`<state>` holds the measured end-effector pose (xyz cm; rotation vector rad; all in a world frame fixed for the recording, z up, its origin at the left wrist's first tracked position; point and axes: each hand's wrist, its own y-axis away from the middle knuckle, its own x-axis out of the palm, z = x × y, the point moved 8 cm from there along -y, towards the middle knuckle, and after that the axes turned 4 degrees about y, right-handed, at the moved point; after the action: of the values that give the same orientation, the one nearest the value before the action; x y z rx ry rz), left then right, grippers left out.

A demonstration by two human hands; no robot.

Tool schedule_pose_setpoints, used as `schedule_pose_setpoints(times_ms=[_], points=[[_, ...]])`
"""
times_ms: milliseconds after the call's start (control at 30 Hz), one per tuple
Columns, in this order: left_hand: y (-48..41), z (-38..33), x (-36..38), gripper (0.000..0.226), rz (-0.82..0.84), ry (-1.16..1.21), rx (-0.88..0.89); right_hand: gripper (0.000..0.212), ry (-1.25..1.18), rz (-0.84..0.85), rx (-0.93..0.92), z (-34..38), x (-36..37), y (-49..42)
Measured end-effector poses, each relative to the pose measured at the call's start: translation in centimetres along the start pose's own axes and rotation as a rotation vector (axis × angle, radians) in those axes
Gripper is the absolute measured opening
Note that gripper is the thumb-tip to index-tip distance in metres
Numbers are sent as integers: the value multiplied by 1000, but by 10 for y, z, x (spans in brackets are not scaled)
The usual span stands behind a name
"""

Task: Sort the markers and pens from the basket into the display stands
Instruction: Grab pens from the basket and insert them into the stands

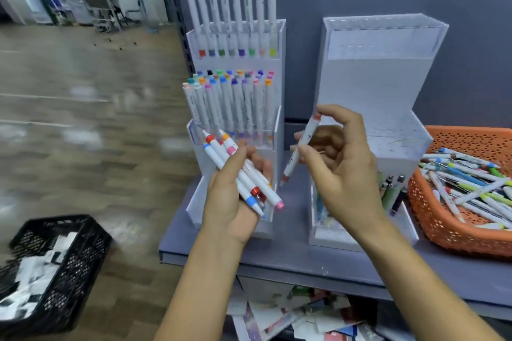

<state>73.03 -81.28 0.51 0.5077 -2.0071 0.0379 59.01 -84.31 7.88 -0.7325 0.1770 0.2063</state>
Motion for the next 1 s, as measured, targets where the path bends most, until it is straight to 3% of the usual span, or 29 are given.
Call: schedule_pose_setpoints(times_ms=[300, 400, 700, 1000], points=[[-19, -47, -36, 9, -31, 55, 0, 44, 107, -181, -153, 19, 48, -58], [-21, -55, -39, 20, -32, 38, -46, 39, 138, -192, -182, 22, 62, -74], [-24, -63, -33, 15, 125, 1, -155, 36, 396, -57, -187, 14, 102, -84], [-22, -70, -39, 25, 134, -25, -143, 32, 612, 18, -183, 10, 118, -80]])
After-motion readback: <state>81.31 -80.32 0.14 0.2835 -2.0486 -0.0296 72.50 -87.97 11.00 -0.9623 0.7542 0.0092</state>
